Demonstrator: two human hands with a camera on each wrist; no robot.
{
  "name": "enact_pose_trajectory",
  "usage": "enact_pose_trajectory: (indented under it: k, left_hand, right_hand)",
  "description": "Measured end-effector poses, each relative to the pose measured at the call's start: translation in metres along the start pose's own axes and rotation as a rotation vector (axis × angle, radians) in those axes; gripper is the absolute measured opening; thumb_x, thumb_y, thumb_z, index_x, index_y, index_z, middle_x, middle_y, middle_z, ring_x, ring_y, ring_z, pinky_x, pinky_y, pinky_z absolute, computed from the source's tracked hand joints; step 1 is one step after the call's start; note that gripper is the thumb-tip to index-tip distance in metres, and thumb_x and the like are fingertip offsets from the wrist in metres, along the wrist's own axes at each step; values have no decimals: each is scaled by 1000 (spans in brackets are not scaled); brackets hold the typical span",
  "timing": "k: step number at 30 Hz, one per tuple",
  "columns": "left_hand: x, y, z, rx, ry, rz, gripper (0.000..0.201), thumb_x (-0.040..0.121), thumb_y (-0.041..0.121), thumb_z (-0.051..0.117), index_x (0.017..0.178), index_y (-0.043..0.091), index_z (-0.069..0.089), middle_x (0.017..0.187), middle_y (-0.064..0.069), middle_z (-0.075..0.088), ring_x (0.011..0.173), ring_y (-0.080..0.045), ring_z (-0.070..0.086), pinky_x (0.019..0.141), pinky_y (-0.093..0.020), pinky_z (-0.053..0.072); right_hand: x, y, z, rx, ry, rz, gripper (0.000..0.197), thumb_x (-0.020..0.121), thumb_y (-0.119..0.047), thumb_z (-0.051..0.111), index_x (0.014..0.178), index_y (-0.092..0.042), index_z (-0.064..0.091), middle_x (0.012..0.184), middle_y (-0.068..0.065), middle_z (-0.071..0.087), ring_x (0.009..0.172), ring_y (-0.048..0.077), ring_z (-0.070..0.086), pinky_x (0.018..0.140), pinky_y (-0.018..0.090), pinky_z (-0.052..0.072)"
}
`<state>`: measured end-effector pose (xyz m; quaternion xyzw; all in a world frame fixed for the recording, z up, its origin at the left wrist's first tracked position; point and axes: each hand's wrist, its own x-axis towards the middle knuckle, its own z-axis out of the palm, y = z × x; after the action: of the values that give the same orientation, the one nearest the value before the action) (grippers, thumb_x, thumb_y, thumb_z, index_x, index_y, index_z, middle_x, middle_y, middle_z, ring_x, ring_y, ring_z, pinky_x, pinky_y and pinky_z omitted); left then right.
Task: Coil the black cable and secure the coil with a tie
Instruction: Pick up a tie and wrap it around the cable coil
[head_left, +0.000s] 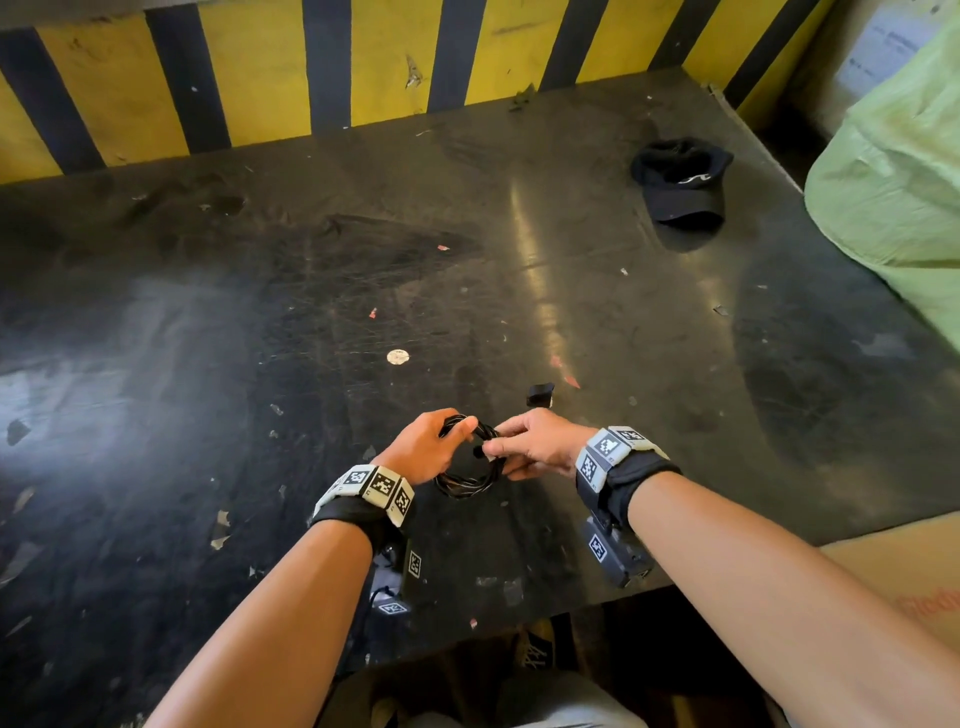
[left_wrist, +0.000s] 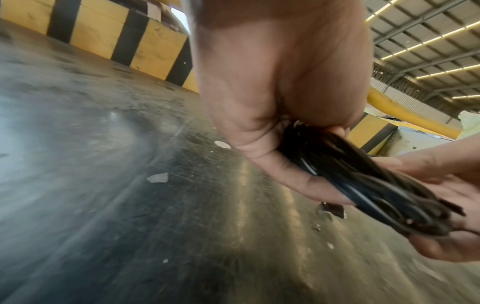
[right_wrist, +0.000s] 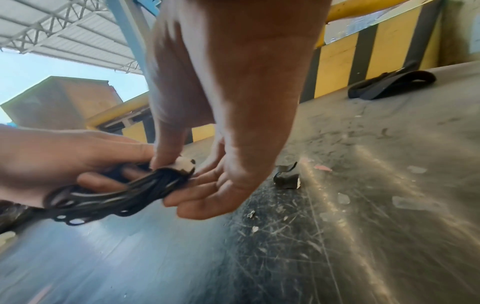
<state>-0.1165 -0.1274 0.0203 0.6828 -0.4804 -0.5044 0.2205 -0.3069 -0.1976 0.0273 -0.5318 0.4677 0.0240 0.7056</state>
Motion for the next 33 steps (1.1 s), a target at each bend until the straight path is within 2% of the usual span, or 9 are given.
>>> enact_pose_trajectory:
  k: [2, 6, 10, 14, 17, 21, 26, 30, 33]
  left_hand:
    - [10, 8, 6, -3, 1, -16, 35, 104, 41, 48, 104, 9, 61, 68, -5, 52, 54, -18, 48, 50, -30, 41]
    - [31, 34, 25, -44, -22, -53, 29, 104, 45, 46, 107, 17, 56, 85, -7, 59, 68, -18, 66, 58, -37, 58]
    - [48, 63, 49, -107, -103, -77, 32, 106, 38, 45, 110, 11, 60, 93, -11, 62, 84, -24, 69, 81, -58, 61]
    - [77, 68, 60, 107, -3, -39, 27, 101, 41, 55, 108, 19, 69, 104, -10, 74, 92, -21, 72, 82, -46, 63]
    - [96, 66, 67, 329, 175, 33, 33, 91, 30, 71, 121, 16, 67, 108, -8, 74, 101, -25, 69, 95, -32, 52]
    - [114, 59, 83, 502, 220, 59, 54, 82, 34, 79, 132, 22, 59, 121, -16, 64, 116, -32, 60, 101, -41, 46]
    - [119, 51, 95, 505, 327, 88, 25, 88, 28, 73, 112, 19, 74, 107, -13, 75, 104, -35, 68, 89, -40, 52]
    - [113, 50, 92, 384, 390, 58, 22, 94, 27, 64, 107, 14, 77, 94, -8, 80, 96, -29, 73, 89, -34, 52]
    - [102, 53, 81, 273, 318, 63, 18, 96, 18, 62, 107, 16, 75, 86, -2, 79, 76, -6, 72, 78, -15, 55]
  right_hand:
    - [-2, 4, -8, -21, 123, -64, 27, 90, -18, 75, 115, -20, 65, 93, 12, 72, 73, 20, 68, 68, 31, 57]
    - [-7, 20, -27, -95, 328, -199, 34, 87, -13, 73, 118, -25, 66, 84, 10, 70, 72, 22, 66, 73, 44, 60]
    - [-21, 33, -56, -60, 407, -218, 37, 93, 2, 62, 127, -12, 65, 93, 7, 69, 75, 11, 63, 66, 16, 51]
    - [-27, 51, -94, -7, 501, -151, 37, 90, 2, 63, 122, -16, 68, 88, 8, 70, 79, 22, 65, 85, 41, 58]
    - [-38, 60, -120, 52, 586, -115, 38, 90, 5, 63, 126, -8, 66, 74, 1, 66, 67, 22, 65, 85, 41, 58]
    - [-49, 67, -135, 102, 581, -120, 36, 92, 5, 62, 125, -9, 65, 86, 8, 68, 72, 25, 67, 87, 46, 58]
    - [-51, 75, -137, 154, 587, -138, 37, 93, 4, 62, 128, -9, 64, 98, 11, 68, 71, 21, 67, 87, 44, 59]
    - [-50, 76, -133, 222, 577, -148, 37, 93, 3, 62, 128, -9, 64, 97, 15, 69, 73, 21, 67, 84, 45, 60]
    - [-49, 68, -130, 283, 549, -168, 36, 94, 4, 62, 126, -11, 64, 96, 16, 68, 73, 19, 67, 74, 38, 63]
